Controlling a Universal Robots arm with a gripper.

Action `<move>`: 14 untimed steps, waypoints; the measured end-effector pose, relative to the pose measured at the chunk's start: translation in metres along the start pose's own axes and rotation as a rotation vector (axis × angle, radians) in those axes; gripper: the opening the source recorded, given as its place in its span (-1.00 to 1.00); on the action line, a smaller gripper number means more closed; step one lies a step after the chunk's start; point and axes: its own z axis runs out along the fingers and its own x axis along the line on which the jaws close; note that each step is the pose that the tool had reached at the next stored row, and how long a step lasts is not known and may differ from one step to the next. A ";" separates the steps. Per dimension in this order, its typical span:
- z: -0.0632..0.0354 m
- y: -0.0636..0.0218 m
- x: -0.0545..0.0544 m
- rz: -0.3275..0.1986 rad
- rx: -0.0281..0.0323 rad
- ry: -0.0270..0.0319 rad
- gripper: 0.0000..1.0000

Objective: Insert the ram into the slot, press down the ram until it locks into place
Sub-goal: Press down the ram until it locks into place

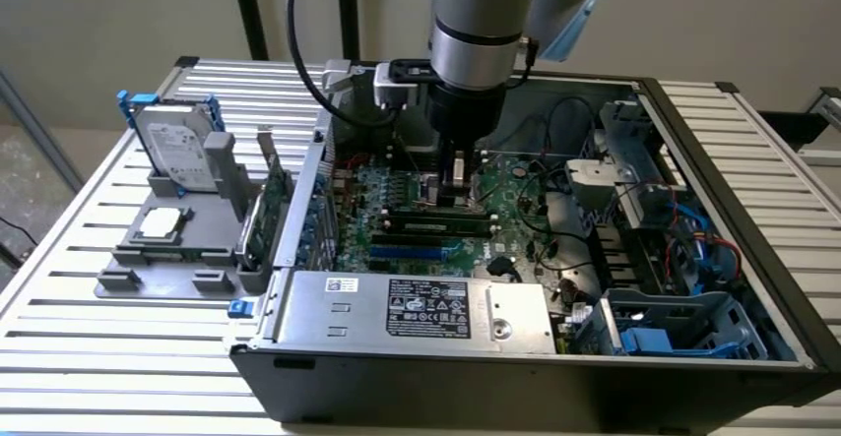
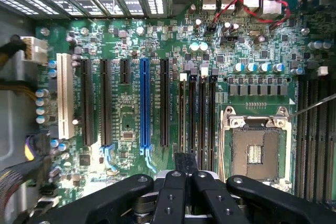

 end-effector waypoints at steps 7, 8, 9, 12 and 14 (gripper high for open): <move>-0.0004 0.0000 0.000 0.000 -0.0012 0.0000 -0.79; -0.0003 0.0000 0.000 0.000 -0.0011 -0.0002 -0.79; -0.0004 0.0000 0.000 0.000 -0.0012 -0.0001 -0.79; -0.0003 0.0000 0.000 0.000 -0.0011 -0.0001 -0.79; -0.0003 0.0000 0.000 0.000 -0.0011 -0.0001 -0.79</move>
